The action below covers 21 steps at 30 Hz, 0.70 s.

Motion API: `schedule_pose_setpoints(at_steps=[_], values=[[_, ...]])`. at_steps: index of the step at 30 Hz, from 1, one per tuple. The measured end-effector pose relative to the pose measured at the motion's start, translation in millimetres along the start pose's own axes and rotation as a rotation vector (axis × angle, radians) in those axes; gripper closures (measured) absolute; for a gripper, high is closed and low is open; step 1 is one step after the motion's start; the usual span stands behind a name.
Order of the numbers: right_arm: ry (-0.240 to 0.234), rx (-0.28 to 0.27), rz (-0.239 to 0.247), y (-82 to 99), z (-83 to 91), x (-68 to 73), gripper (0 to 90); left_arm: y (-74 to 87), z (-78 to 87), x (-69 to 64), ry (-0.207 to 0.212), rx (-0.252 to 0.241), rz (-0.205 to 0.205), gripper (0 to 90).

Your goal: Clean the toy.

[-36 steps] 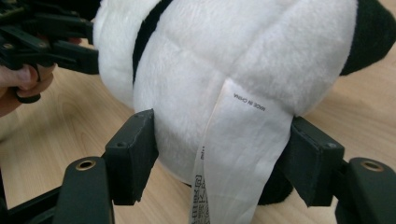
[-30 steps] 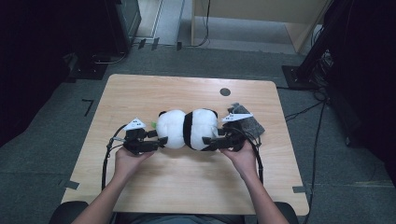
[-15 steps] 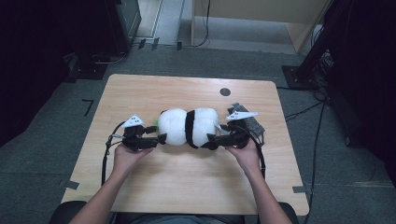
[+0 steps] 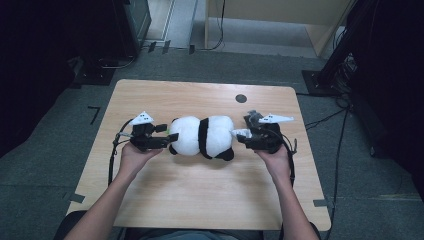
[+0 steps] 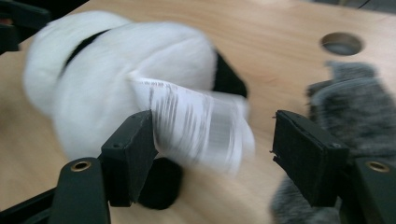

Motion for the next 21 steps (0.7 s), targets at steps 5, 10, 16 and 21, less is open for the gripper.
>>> schedule_pose_setpoints(at_steps=[5, 10, 16, 21], values=[[0.046, -0.056, -0.010, -2.0, 10.4, -26.4, 31.8, -5.8, -10.8, 3.6, 0.005, 0.029, -0.033, 29.2], [0.133, -0.063, 0.014, -4.8, 16.4, -51.7, 33.1, -8.1, -18.1, 5.5, 0.034, 0.030, 0.008, 29.3], [0.212, 0.011, 0.008, 8.9, 4.0, -84.0, 37.7, -6.5, -21.0, 5.1, 0.020, 0.020, -0.011, 28.6], [0.209, 0.037, -0.065, 21.7, -6.6, -101.3, 45.4, -6.7, -20.1, 6.0, 0.024, 0.028, -0.010, 28.5]])
Point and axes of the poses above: each handheld gripper's, and its own axes: z roughly backward along the jaws, y roughly out of its underside, x roughly to its left, the point moved 5 cm from there along -z, roughly forward along the jaws, and after that the axes turned 13 degrees about -y, right-handed, at the moved point
